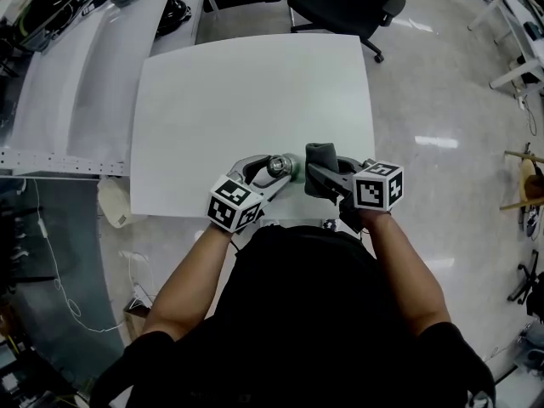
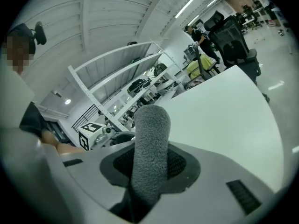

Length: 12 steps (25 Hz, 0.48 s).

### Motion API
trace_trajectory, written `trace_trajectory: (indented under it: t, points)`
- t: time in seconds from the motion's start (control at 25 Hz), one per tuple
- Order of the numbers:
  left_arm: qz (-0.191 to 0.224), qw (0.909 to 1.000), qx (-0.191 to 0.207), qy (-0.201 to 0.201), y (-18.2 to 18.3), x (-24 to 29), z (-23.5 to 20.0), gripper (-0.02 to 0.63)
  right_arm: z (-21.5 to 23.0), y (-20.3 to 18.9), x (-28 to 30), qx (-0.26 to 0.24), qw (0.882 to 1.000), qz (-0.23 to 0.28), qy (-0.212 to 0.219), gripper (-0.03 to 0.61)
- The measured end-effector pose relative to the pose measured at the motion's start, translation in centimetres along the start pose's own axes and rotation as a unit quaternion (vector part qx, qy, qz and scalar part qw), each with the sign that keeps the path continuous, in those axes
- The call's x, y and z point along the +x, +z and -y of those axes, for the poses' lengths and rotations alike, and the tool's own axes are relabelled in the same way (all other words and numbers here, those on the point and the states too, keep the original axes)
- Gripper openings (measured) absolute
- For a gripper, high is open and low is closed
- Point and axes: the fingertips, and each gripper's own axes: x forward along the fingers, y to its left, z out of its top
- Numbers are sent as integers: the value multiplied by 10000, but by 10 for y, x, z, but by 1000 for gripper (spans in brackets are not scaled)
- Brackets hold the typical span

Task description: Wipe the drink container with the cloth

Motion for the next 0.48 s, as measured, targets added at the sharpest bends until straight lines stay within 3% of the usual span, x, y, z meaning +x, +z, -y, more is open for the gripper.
trace_trajectory:
  t: [0.24, 0.48]
  points:
    - [-131, 9986, 515, -33, -4, -3, 8, 256, -38, 12, 22, -324, 9982, -162, 472, 110]
    - [-270, 9953, 930, -89, -9, -6, 13, 256, -47, 12, 38, -552, 9961, -391, 567, 110]
